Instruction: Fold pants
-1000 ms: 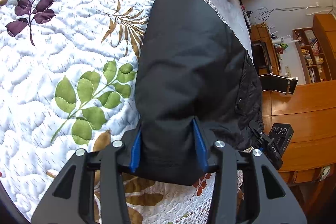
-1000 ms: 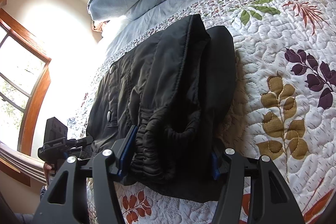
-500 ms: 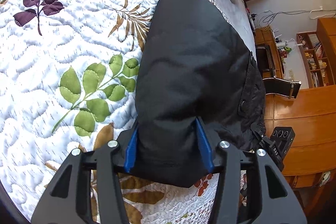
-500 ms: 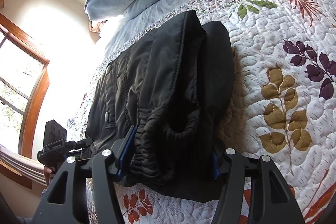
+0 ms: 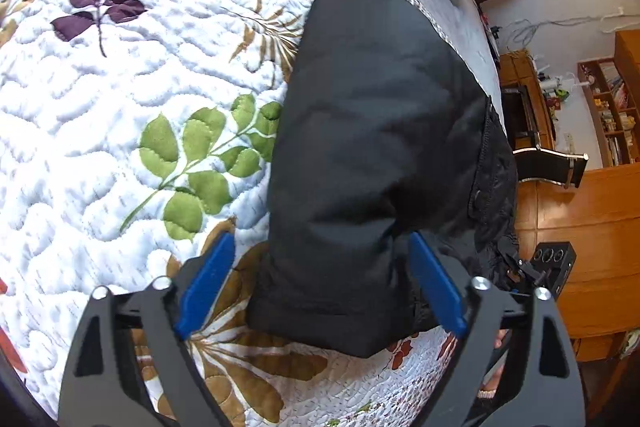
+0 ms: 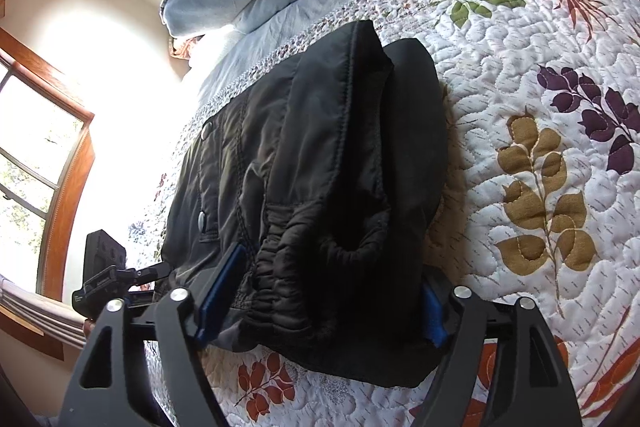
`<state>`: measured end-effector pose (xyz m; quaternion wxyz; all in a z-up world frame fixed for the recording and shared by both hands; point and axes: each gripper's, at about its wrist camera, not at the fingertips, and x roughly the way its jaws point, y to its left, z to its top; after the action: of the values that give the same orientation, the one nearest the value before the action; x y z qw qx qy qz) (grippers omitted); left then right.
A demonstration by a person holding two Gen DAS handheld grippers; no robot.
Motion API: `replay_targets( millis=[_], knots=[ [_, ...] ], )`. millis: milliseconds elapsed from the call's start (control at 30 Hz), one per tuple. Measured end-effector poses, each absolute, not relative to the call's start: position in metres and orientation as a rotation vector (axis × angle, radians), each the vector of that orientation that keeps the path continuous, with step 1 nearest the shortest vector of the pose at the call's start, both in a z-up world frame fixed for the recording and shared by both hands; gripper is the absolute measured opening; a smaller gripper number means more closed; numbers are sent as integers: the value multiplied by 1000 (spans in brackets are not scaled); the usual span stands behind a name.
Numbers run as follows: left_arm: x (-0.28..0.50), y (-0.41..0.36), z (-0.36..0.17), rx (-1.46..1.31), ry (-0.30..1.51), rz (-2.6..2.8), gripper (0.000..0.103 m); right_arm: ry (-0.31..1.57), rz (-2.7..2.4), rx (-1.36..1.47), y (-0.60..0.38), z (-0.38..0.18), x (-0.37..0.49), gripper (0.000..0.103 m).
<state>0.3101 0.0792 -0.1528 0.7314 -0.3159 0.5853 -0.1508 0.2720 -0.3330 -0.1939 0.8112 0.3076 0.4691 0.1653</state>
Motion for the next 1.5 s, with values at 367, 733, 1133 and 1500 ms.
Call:
replay_targets(
  millis=[367,733,1133,1500],
  knots=[
    [251,83,-81,-347,1100,-103,91,949,197,481,-330,-143,203,84],
    [179,34,2,-153,942,-145,93,916,119,293,-270,-69,138,99],
    [128,7,46,19,857,-118,93,898,32,224,-242,-27,99,99],
    [102,11,60,-27,832,-130,95,913,33,211,-227,-17,75,99]
  ],
)
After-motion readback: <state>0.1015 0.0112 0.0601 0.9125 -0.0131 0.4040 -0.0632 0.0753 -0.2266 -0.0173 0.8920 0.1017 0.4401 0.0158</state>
